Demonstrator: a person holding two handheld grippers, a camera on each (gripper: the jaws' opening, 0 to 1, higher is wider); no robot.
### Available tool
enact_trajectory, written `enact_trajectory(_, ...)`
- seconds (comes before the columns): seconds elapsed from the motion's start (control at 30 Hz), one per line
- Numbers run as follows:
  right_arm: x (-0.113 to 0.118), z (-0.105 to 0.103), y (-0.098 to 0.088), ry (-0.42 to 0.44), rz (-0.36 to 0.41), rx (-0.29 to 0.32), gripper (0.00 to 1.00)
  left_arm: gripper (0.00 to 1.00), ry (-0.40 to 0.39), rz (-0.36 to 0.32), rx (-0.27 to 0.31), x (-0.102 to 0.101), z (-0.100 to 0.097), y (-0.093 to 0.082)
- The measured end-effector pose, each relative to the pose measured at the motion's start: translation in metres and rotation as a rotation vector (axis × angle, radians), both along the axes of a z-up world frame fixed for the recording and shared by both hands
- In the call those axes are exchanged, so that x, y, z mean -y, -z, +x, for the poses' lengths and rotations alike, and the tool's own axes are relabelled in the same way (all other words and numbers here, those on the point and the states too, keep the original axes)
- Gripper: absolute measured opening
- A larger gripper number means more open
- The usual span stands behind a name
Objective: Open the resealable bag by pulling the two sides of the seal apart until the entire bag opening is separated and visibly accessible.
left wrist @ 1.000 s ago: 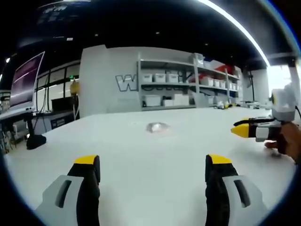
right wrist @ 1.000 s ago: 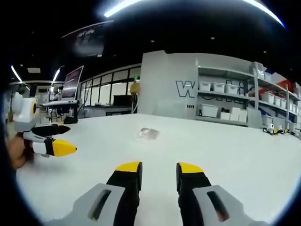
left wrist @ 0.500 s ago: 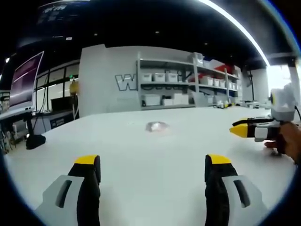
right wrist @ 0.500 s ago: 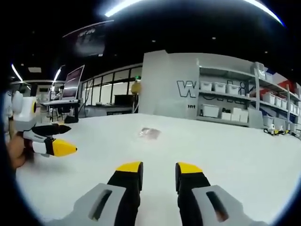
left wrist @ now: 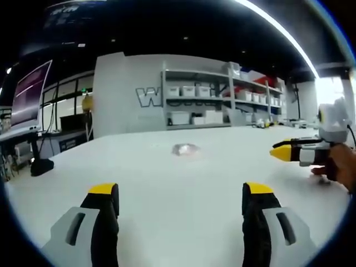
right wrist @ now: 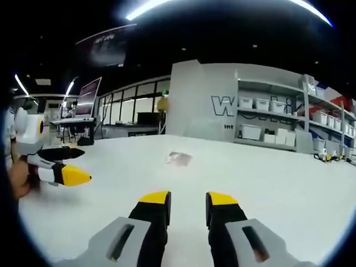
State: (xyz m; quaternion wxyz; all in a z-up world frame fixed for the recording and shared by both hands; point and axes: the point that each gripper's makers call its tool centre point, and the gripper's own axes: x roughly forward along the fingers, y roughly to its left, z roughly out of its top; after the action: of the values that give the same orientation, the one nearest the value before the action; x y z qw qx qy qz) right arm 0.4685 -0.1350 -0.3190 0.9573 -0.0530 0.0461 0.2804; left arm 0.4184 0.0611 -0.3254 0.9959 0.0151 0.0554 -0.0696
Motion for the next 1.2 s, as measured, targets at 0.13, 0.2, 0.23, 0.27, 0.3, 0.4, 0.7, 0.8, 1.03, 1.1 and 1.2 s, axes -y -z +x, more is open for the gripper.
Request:
enact_trajectory(0.13, -0.001, 0.001, 0.003, -0.004, 0.003, -0.011, 0.23, 0.91, 0.001, -0.002, 0.001, 0.0, 0.0, 0.0)
enact_trajectory(0.2, 0.0, 0.001, 0.004, -0.003, 0.002, -0.015, 0.23, 0.91, 0.002, -0.002, 0.001, 0.0, 0.0, 0.0)
enact_trajectory(0.23, 0.001, 0.002, 0.005, -0.003, 0.003, -0.017, 0.23, 0.91, 0.003, -0.002, 0.001, 0.0, 0.0, 0.0)
enact_trajectory(0.27, 0.001, 0.002, 0.005, -0.002, 0.003, -0.017, 0.23, 0.91, 0.003, -0.002, 0.001, 0.0, 0.0, 0.0)
enact_trajectory(0.3, 0.001, 0.003, 0.004, -0.001, 0.0, -0.011, 0.23, 0.9, 0.004, -0.002, 0.001, 0.001, 0.0, 0.0)
enact_trajectory(0.4, 0.0, 0.009, -0.001, -0.014, 0.004, 0.002, 0.22, 0.9, 0.005, -0.003, 0.001, 0.001, 0.0, 0.0)
enact_trajectory(0.7, -0.004, 0.019, -0.009, -0.034, 0.023, 0.023, 0.2, 0.9, 0.002, -0.002, 0.001, 0.002, -0.001, 0.0)
enact_trajectory(0.8, -0.005, 0.017, -0.005, -0.038, 0.049, 0.009, 0.19, 0.9, 0.003, -0.002, 0.001, 0.002, -0.001, 0.0)
enact_trajectory(1.03, -0.002, 0.018, -0.002, -0.03, 0.049, 0.002, 0.18, 0.9, 0.002, 0.0, -0.002, 0.003, -0.002, 0.0)
enact_trajectory(1.1, -0.003, 0.019, -0.002, -0.035, 0.047, -0.002, 0.18, 0.89, 0.002, 0.0, -0.002, 0.003, -0.002, 0.0)
enact_trajectory(1.2, -0.006, 0.019, -0.002, -0.044, 0.041, -0.004, 0.18, 0.89, 0.002, 0.001, -0.003, 0.003, -0.003, 0.001)
